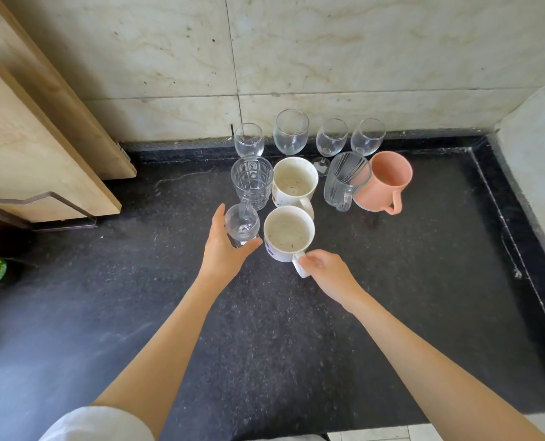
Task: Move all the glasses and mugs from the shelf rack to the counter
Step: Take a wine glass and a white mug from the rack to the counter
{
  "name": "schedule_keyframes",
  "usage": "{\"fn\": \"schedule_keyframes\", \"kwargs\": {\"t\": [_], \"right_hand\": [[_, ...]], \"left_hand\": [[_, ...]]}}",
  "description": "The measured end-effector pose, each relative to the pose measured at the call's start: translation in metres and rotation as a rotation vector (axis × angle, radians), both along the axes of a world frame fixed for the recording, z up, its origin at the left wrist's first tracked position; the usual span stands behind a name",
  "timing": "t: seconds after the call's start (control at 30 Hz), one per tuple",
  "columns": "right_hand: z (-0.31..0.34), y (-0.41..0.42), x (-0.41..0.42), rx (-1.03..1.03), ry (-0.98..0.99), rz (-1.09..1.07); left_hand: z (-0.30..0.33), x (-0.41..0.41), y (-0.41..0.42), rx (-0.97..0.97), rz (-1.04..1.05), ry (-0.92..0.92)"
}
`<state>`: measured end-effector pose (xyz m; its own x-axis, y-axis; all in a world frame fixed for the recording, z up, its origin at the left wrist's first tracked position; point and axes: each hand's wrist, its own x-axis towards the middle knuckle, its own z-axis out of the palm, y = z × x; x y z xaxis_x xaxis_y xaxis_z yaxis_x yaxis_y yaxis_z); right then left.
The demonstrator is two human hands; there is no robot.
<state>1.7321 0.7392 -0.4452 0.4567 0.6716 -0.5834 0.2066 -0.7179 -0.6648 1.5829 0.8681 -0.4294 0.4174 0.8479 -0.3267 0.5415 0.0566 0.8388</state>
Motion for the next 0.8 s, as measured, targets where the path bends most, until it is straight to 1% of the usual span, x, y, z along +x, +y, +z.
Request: {"fn": "schedule_keyframes", "kwargs": {"t": [0.1, 0.13, 0.2, 0.3, 0.4, 0.5, 0.6, 0.7, 0.8], "right_hand": [[0.015, -0.003, 0.006, 0.050, -0.048, -0.007], [0.022, -0.005, 0.007, 0.088, -0.064, -0.009], [0.040, -0.006, 0.009, 0.189, -0.135, 0.013], [0.082, -0.002, 0.010, 0.409, -0.345, 0.156], [0.124, 0.004, 0.001, 0.532, -0.614, 0.390], [0.154, -0.004, -0.023, 0.571, -0.760, 0.562], [0.170, -0.028, -0.054, 0.630, -0.781, 0.746], [0.177, -0.054, -0.086, 0.664, -0.813, 0.953], [0.187, -0.076, -0.127, 0.744, -0.819, 1.073]], "left_hand": [[0.013, -0.009, -0.006, 0.080, -0.045, 0.073], [0.021, -0.014, -0.008, 0.135, -0.061, 0.086], [0.041, -0.026, -0.012, 0.306, -0.108, 0.126], [0.075, -0.050, -0.022, 0.570, -0.095, 0.229], [0.107, -0.075, -0.042, 0.710, -0.044, 0.342], [0.133, -0.101, -0.078, 0.774, 0.034, 0.428], [0.147, -0.127, -0.131, 0.773, 0.166, 0.489], [0.148, -0.154, -0.194, 0.719, 0.283, 0.551], [0.154, -0.190, -0.249, 0.679, 0.386, 0.625]]}}
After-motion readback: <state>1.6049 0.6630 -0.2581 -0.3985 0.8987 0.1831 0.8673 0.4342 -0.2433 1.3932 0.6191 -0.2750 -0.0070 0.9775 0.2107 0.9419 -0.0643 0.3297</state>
